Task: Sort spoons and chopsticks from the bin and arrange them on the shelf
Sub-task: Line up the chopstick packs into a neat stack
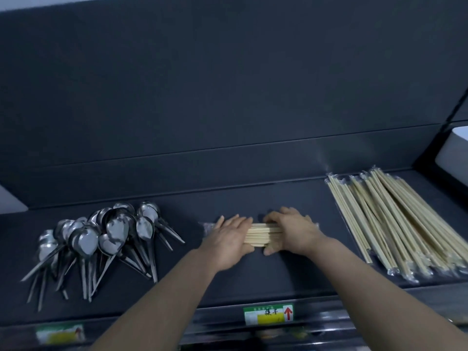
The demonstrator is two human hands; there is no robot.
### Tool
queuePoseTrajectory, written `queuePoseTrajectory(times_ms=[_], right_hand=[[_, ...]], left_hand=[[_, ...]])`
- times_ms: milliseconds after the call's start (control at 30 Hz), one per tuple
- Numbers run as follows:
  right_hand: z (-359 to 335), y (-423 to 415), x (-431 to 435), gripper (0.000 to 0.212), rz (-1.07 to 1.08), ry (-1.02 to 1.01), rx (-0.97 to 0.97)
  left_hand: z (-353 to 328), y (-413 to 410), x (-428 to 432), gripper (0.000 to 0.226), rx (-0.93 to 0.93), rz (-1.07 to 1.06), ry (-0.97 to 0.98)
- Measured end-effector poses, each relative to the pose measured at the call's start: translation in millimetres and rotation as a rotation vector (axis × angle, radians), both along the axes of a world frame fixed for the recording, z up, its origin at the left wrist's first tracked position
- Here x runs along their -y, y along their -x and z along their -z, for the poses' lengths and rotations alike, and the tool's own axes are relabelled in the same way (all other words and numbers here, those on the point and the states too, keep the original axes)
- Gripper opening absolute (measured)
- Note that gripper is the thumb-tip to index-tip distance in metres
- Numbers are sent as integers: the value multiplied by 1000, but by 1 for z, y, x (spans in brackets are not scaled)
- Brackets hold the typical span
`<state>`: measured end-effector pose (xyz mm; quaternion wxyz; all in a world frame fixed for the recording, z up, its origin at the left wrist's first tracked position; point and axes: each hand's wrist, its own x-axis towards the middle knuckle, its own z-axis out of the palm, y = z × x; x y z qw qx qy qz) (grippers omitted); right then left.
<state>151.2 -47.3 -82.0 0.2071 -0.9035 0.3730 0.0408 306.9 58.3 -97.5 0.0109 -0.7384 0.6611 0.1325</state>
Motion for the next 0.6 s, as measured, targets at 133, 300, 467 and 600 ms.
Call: queuePoseTrajectory(times_ms=[133,300,467,600], right_hand=[[9,15,-9,65,-27,140,-39],[23,27,-18,53,23,229,-45],[32,16,-2,51,69,217,-66],[32,-5,25,51,68,210,-82]], left_hand=[[6,0,-6,66,13,9,48],[16,1,-7,57,23,13,66],[24,4,7,55,51,-111,101],[23,-3,35,51,66,-206,124]])
